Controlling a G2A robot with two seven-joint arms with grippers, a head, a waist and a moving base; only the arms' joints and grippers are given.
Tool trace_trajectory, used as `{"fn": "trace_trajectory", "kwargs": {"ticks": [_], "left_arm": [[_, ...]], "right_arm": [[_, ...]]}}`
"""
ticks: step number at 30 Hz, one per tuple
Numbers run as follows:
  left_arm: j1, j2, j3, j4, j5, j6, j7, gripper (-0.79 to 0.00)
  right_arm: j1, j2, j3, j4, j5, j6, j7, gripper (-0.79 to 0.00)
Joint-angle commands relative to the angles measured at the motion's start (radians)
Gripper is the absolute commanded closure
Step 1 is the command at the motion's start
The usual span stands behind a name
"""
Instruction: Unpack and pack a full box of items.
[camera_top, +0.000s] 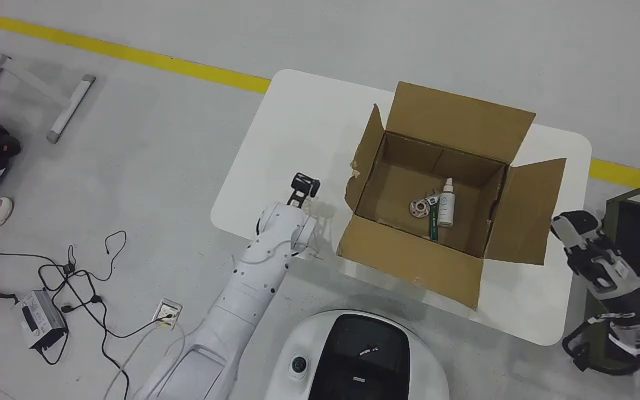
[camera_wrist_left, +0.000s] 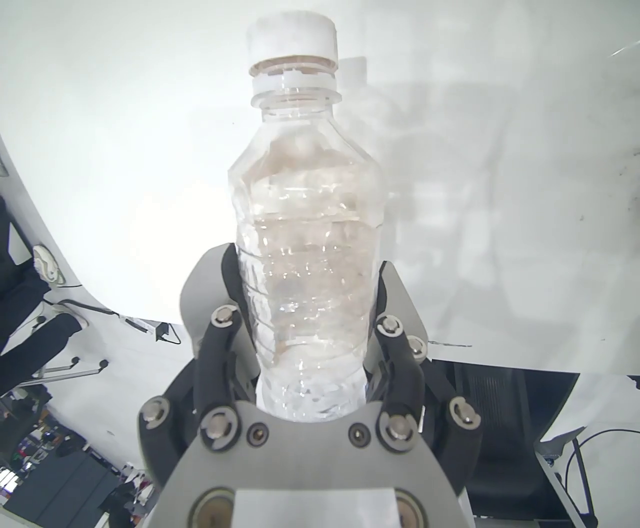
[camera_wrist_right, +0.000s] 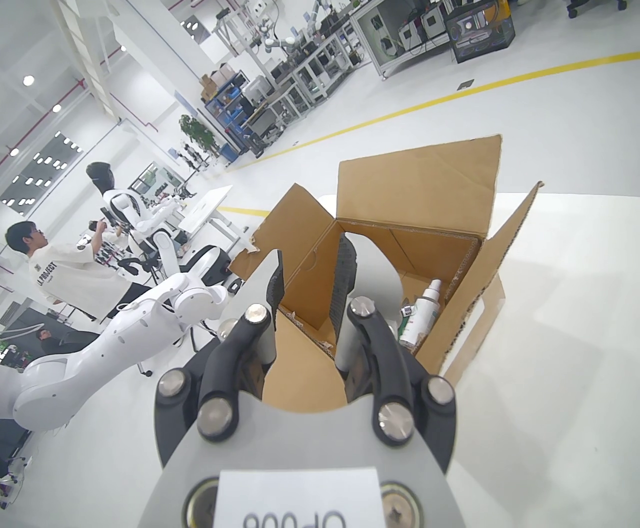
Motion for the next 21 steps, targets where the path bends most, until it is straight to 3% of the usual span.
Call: {"fn": "trace_trajectory", "kwargs": {"ticks": [1,8,17,21], "left_arm": [[-0.002,0.0,0.0,-0.009,0.0,-0.001,-0.006,-0.785],[0.011,0.005,-0.007,-0.101,0.021,-0.015,-0.047,-0.785],[0.084,0.022,-0.063,-0.429,0.105,-0.015,-0.181,-0.785],[0.084,0.024,-0.062,-0.552,0.146,-0.022,-0.206,-0.785]], "right_arm": [[0.002,0.001,-0.001,0.001,-0.001,0.003,0.001,-0.271],[0.007,0.003,-0.003,0.003,-0.005,0.01,0.0,-0.305],[0.018,0.007,0.011,0.026,-0.018,0.016,-0.004,-0.351],[0.025,0.008,0.011,0.036,-0.026,0.019,-0.006,-0.348]]}}
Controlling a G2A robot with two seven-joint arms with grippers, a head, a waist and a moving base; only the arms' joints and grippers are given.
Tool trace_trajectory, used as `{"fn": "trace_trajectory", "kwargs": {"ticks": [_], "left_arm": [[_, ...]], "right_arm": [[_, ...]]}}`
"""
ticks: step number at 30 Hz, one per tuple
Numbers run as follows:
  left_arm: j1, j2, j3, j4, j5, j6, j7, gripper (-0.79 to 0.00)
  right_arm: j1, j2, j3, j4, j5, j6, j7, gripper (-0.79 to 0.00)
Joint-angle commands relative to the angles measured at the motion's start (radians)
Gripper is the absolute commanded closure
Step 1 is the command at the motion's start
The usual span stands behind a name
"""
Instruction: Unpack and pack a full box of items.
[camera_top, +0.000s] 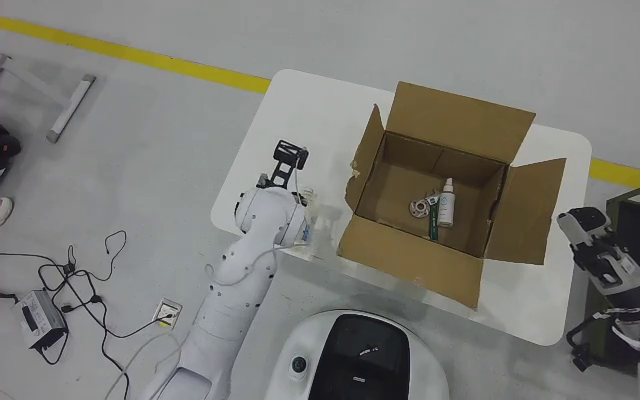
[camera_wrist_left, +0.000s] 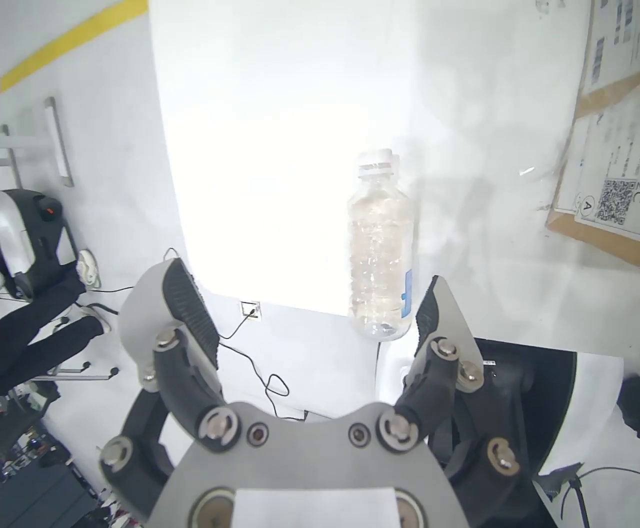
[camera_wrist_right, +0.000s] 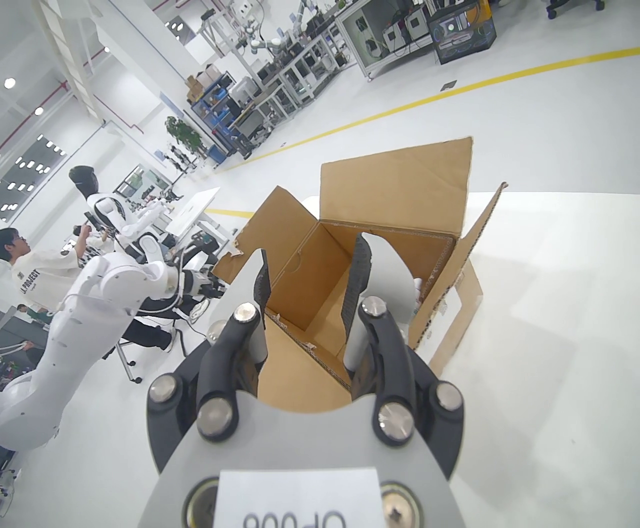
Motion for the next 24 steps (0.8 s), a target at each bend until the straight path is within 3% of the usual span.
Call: {"fn": "trace_trajectory", "kwargs": {"ticks": [1,5,6,8,17,18,20,22,23,24], "left_arm": [[-0.01,-0.001,0.003,-0.064,0.006,-0.005,0.001,-0.785],[-0.046,-0.006,0.018,-0.143,-0.02,-0.021,-0.014,-0.785],[-0.066,-0.01,0.028,-0.169,-0.063,-0.025,-0.017,-0.785],[-0.103,-0.016,0.044,-0.194,-0.123,-0.043,-0.026,-0.785],[-0.275,-0.044,0.124,-0.169,-0.359,-0.06,-0.058,-0.785],[-0.29,-0.047,0.134,-0.162,-0.379,-0.069,-0.053,-0.785],[-0.309,-0.05,0.144,-0.144,-0.422,-0.081,-0.037,-0.785],[-0.324,-0.053,0.157,-0.13,-0.467,-0.103,-0.015,-0.785],[-0.331,-0.055,0.164,-0.122,-0.49,-0.11,-0.01,-0.785],[-0.338,-0.056,0.17,-0.116,-0.508,-0.116,-0.007,-0.785]], "right_arm": [[0.004,0.001,0.001,0.003,-0.005,0.002,-0.002,-0.339],[0.008,0.002,0.018,0.005,-0.018,0.014,-0.019,-0.249],[0.008,0.002,0.03,0.006,-0.026,0.027,-0.027,-0.132],[0.004,0.001,0.047,0.007,-0.025,0.05,-0.04,0.0],[-0.017,0.003,0.132,0.025,0.036,0.159,0.001,0.0],[-0.019,0.004,0.143,0.029,0.031,0.166,0.003,-0.105],[-0.023,0.004,0.156,0.039,0.031,0.174,0.006,-0.197],[-0.029,0.004,0.163,0.055,0.028,0.18,0.007,-0.376],[-0.033,0.004,0.164,0.063,0.025,0.184,0.009,-0.57],[-0.036,0.004,0.162,0.068,0.025,0.187,0.012,-0.671]]}}
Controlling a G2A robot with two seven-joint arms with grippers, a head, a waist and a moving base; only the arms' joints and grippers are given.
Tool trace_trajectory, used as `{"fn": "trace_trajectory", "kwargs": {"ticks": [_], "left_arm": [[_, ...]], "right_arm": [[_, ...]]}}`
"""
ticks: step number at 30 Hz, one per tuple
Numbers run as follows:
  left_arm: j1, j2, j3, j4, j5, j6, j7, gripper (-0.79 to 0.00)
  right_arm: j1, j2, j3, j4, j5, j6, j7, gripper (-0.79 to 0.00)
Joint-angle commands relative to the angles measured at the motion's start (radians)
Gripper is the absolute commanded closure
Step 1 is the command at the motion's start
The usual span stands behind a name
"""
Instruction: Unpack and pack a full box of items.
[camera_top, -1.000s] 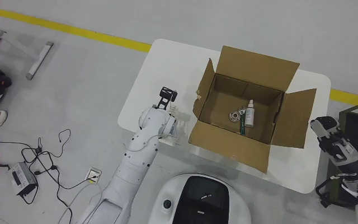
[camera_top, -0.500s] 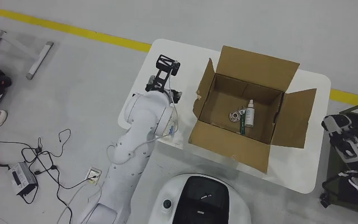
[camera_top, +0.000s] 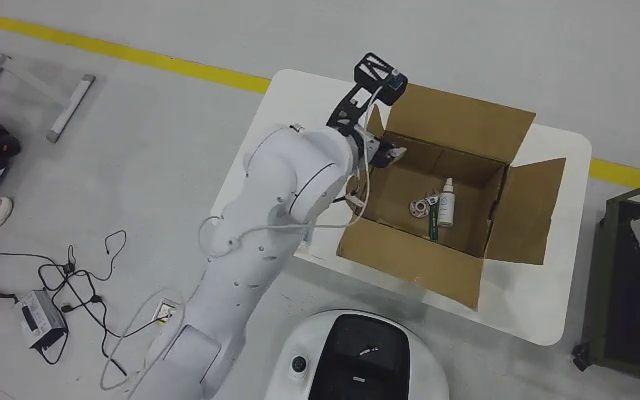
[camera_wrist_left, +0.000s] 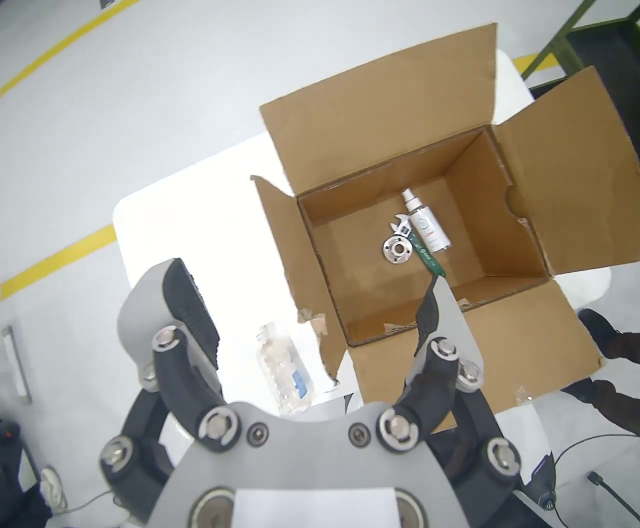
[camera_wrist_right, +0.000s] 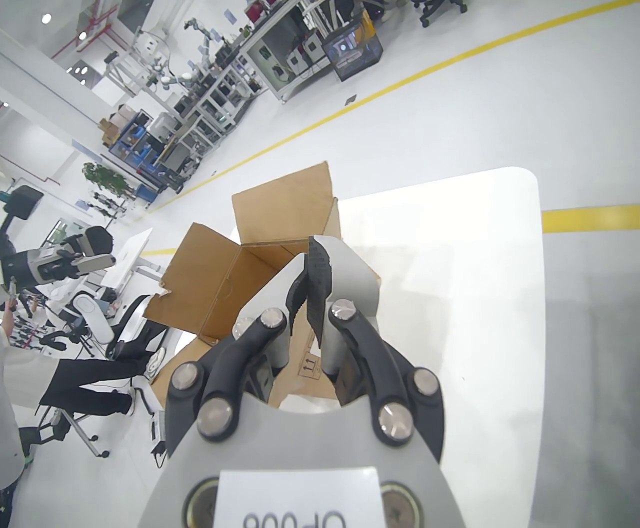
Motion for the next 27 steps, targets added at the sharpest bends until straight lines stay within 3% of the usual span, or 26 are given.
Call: {"fn": "trace_trajectory", "kwargs": {"ticks": [1,3,10,27], "left_arm": [[-0.014,-0.004,0.016,0.012,-0.049,-0.009,0.005,-0.785],[-0.027,-0.011,0.025,0.008,-0.142,0.002,0.027,-0.785],[-0.083,-0.023,0.106,0.075,-0.196,-0.019,0.06,-0.785],[-0.1,-0.025,0.12,0.096,-0.193,-0.023,0.062,-0.785]], "right_arm": [[-0.007,-0.001,-0.005,0.01,0.01,0.006,0.009,-0.785],[-0.016,-0.002,-0.012,0.012,0.043,0.013,0.03,-0.785],[-0.025,0.001,-0.019,-0.048,0.193,0.066,0.143,-0.785],[0.035,0.011,-0.223,-0.05,-0.117,0.201,0.162,-0.785]]}}
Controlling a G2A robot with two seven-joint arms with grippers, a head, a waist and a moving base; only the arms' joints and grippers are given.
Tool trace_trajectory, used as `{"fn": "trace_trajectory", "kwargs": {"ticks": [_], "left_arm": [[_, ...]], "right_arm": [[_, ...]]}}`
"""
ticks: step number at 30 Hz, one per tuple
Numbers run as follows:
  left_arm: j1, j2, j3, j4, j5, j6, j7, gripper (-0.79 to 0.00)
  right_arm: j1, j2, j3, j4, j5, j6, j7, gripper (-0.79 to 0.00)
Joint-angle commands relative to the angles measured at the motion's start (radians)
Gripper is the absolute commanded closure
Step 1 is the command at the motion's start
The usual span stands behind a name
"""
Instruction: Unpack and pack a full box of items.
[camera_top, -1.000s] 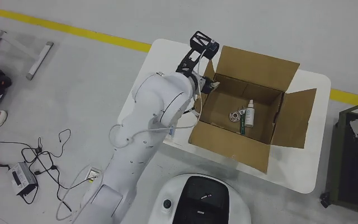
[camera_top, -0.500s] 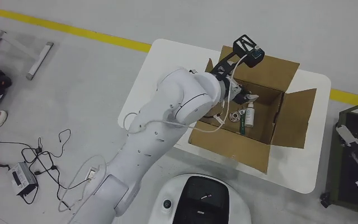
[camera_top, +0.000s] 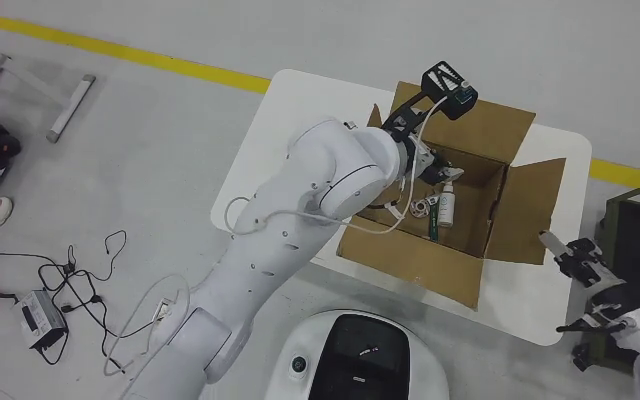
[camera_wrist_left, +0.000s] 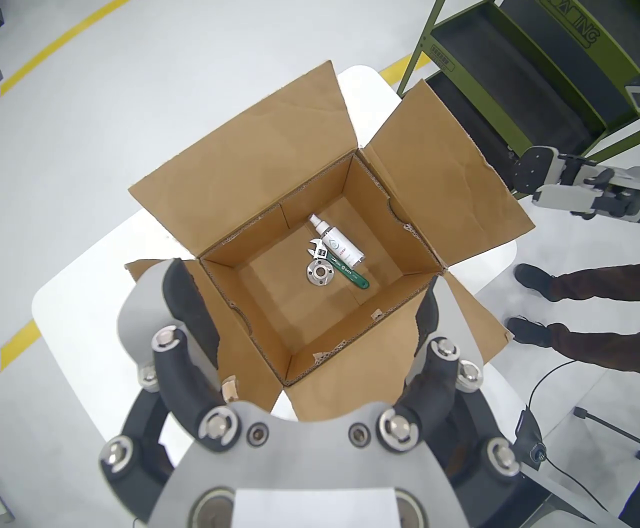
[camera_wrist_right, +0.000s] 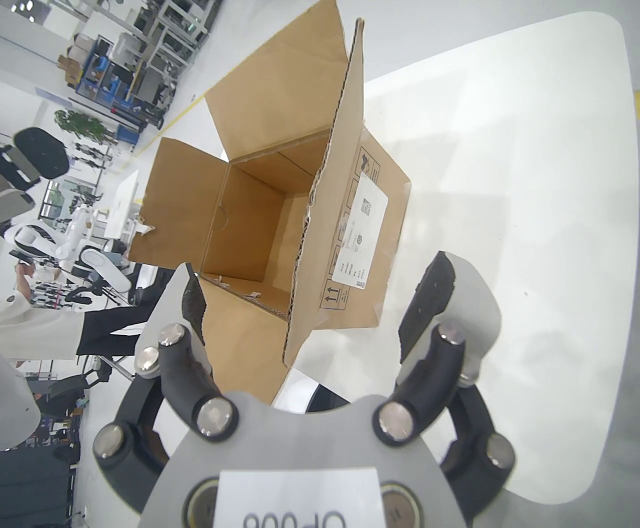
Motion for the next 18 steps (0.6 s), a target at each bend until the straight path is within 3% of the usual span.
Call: {"fn": "trace_trajectory", "kwargs": {"ticks": [1,2,6,7,11,13,18], "left_arm": [[0.0,0.0,0.0,0.0,0.0,0.0,0.0,-0.785],[0.0,0.0,0.0,0.0,0.0,0.0,0.0,-0.785],[0.0,0.0,0.0,0.0,0.0,0.0,0.0,-0.785],[0.0,0.0,0.0,0.0,0.0,0.0,0.0,-0.785],[0.0,0.0,0.0,0.0,0.0,0.0,0.0,-0.785],[0.0,0.0,0.0,0.0,0.0,0.0,0.0,-0.785],[0.0,0.0,0.0,0.0,0.0,0.0,0.0,-0.785]], "right_arm": [[0.019,0.001,-0.031,0.005,-0.04,0.014,-0.001,-0.785],[0.025,0.001,-0.045,0.007,-0.048,0.022,-0.003,-0.767],[0.037,0.002,-0.083,0.007,-0.076,0.039,-0.007,-0.554],[0.037,0.002,-0.087,0.009,-0.085,0.041,-0.006,-0.449],[0.046,0.001,-0.115,0.028,-0.102,0.046,-0.023,-0.203],[0.049,0.001,-0.122,0.035,-0.109,0.045,-0.03,-0.018],[0.059,0.001,-0.142,0.062,-0.112,0.046,-0.052,0.0]]}}
